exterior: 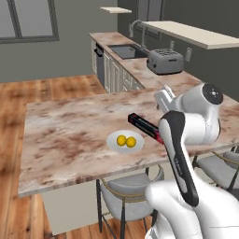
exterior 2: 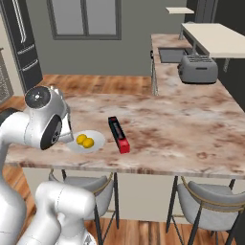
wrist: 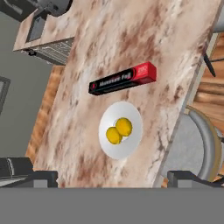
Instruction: Retrieve the tupperware and aluminum foil from the cabinet and place them on the dining counter near the plate with lemons to prepare for storing leftovers.
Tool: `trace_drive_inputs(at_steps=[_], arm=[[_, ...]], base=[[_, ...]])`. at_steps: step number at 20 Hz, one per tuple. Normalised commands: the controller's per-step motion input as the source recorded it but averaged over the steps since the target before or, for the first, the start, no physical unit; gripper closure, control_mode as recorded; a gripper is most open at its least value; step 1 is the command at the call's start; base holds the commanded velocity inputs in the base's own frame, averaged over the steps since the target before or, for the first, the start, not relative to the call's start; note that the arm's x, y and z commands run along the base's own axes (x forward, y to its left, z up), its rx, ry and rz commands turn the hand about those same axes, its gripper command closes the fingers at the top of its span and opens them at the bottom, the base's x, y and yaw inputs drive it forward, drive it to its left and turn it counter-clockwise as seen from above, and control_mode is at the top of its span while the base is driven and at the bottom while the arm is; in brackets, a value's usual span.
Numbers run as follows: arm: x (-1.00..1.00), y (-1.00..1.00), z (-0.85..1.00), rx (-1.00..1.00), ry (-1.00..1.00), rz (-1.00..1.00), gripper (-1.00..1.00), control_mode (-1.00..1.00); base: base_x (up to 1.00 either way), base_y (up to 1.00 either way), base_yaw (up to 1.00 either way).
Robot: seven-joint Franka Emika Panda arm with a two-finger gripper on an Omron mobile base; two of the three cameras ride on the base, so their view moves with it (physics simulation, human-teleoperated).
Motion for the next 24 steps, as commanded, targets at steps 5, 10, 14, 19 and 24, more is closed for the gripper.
trace_drive_inputs(at_steps=[5, 10, 14, 19, 24], arm=[[-0.08, -0.04, 0.07, -0.01, -0.02, -0.02, -1.0, -1.0], [0.0, 0.0, 0.0, 0.0, 0.0, 0.0, -1.0, 1.0], [0.0, 0.0, 0.0, 0.0, 0.0, 0.0, -1.0, 1.0], [0.0, 0.0, 0.0, 0.0, 0.0, 0.0, -1.0, 1.0], [0.0, 0.0, 0.0, 0.0, 0.0, 0.0, -1.0, 1.0]], base=[[0.0, 0.0, 0.0], [-0.16, 0.0, 0.02], [-0.96, 0.01, 0.28], [-0.85, 0.41, 0.53], [-0.07, 0.87, 0.69]])
